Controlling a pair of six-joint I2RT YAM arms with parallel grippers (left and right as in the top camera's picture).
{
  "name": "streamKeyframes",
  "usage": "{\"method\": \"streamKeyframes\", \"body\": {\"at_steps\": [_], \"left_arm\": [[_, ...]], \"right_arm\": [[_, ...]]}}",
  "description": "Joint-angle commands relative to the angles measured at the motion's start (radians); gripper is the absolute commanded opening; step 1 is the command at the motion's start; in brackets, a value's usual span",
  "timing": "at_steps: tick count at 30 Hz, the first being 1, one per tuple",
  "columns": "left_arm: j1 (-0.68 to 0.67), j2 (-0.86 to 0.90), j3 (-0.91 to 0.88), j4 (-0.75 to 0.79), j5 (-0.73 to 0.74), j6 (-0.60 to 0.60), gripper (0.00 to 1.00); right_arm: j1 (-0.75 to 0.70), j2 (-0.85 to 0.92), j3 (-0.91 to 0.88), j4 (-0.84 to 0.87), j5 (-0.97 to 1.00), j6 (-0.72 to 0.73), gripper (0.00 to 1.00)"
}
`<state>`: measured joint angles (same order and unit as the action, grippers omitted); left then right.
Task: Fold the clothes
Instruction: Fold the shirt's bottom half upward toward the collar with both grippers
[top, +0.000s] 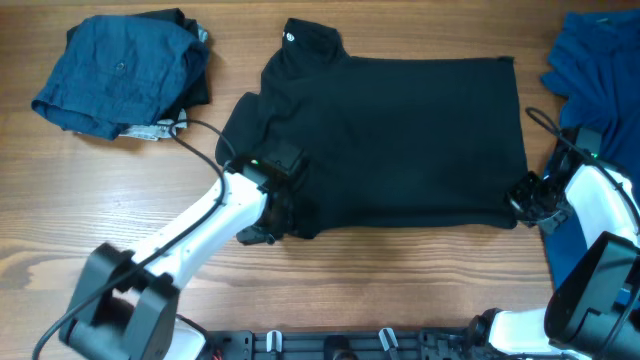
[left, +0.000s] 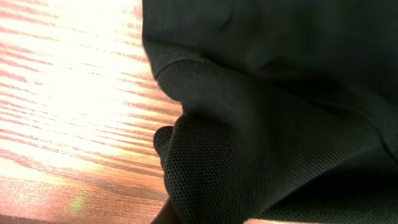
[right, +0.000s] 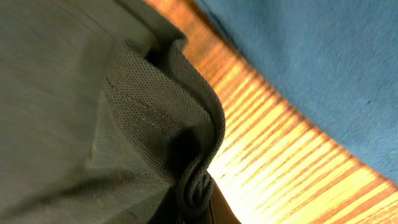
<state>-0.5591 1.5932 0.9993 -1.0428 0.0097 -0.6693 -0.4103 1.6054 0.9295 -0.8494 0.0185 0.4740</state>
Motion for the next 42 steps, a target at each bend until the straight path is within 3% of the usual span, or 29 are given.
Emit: {"method": "streamKeyframes", "body": {"at_steps": [1,9,22,35,40,42], "left_arm": [[0.026,-0.042,0.053,-0.013,-0.011,0.038,0.04],[0.133,-0.043,0.089,0.064,-0.063,0.064,0.04],[0.171,-0.002,0.089,0.376,-0.080,0.171,0.04],[0.171,0.114,0.089,0.531,-0.091,0.196,0.04],[0.171,0.116,0.089,0.591,-0.166,0.197,0.04],[0.171,0.123,0.089,0.619,-0.168,0.218,0.04]], "right_arm": [[-0.003,0.008,0.043,-0.019,-0.021,-0.002,0.04],[-0.003,0.008,0.122,-0.066,-0.034,-0.003,0.04],[0.023,0.008,0.118,0.159,-0.098,-0.003,0.04],[0.073,0.114,0.096,0.330,-0.094,0.010,0.04],[0.074,0.181,0.096,0.402,-0.095,0.011,0.05],[0.074,0.189,0.096,0.425,-0.094,0.012,0.11]]}}
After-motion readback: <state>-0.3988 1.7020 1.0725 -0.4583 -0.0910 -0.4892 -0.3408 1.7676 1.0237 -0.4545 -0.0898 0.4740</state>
